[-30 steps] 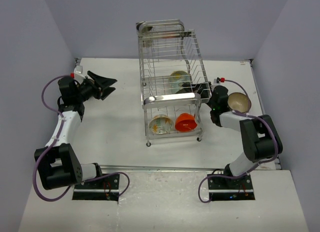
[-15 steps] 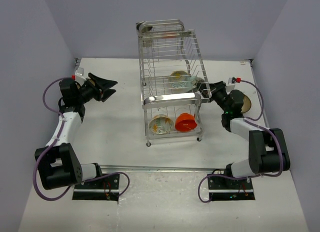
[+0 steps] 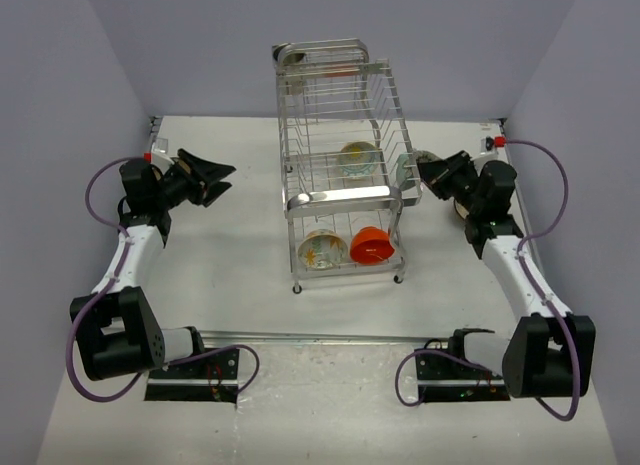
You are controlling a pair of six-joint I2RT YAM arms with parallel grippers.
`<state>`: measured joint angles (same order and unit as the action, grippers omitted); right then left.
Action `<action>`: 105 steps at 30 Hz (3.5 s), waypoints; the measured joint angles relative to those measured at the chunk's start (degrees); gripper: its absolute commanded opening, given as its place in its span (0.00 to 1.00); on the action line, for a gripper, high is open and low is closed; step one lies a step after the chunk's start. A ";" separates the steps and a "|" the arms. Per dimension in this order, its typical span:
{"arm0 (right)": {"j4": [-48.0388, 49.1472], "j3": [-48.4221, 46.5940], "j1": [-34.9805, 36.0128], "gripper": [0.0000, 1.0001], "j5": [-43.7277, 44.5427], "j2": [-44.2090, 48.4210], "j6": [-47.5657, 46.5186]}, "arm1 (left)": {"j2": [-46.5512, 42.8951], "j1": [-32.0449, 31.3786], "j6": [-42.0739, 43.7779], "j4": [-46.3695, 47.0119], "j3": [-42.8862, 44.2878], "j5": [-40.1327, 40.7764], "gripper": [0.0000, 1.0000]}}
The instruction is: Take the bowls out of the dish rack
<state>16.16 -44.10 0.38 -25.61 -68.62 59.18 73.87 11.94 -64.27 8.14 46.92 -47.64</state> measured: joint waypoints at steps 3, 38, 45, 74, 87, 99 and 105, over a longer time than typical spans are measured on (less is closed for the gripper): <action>-7.93 -4.55 -1.53 0.00 1.66 1.90 -5.22 | -0.15 0.00 1.49 -0.61 0.00 0.79 0.64; -52.48 -29.94 -4.94 0.00 35.87 -16.68 -40.79 | -0.59 0.00 4.04 -1.81 -1.73 1.46 0.64; -53.37 -34.45 -3.80 0.00 39.95 -23.65 -42.77 | -0.57 -0.68 5.53 -1.99 -1.73 3.06 0.64; -54.90 -38.69 -1.07 0.25 44.63 -34.29 -45.33 | -0.17 -2.38 11.69 -7.13 -1.38 6.60 0.65; -55.25 -41.13 1.18 0.42 45.97 -34.93 -45.55 | -0.22 -2.38 12.00 -7.48 -0.92 6.62 0.65; -48.54 -40.52 3.96 0.42 20.68 -22.45 -35.01 | -0.22 -2.38 12.48 -7.82 -0.55 7.63 0.65; -22.84 -31.74 1.40 0.44 -4.55 -21.59 -12.31 | -0.59 -2.38 13.11 -10.58 1.16 7.69 0.65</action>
<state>-6.68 -75.83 1.78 -30.15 -90.21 46.87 73.28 9.56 -51.16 -2.44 48.07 -39.94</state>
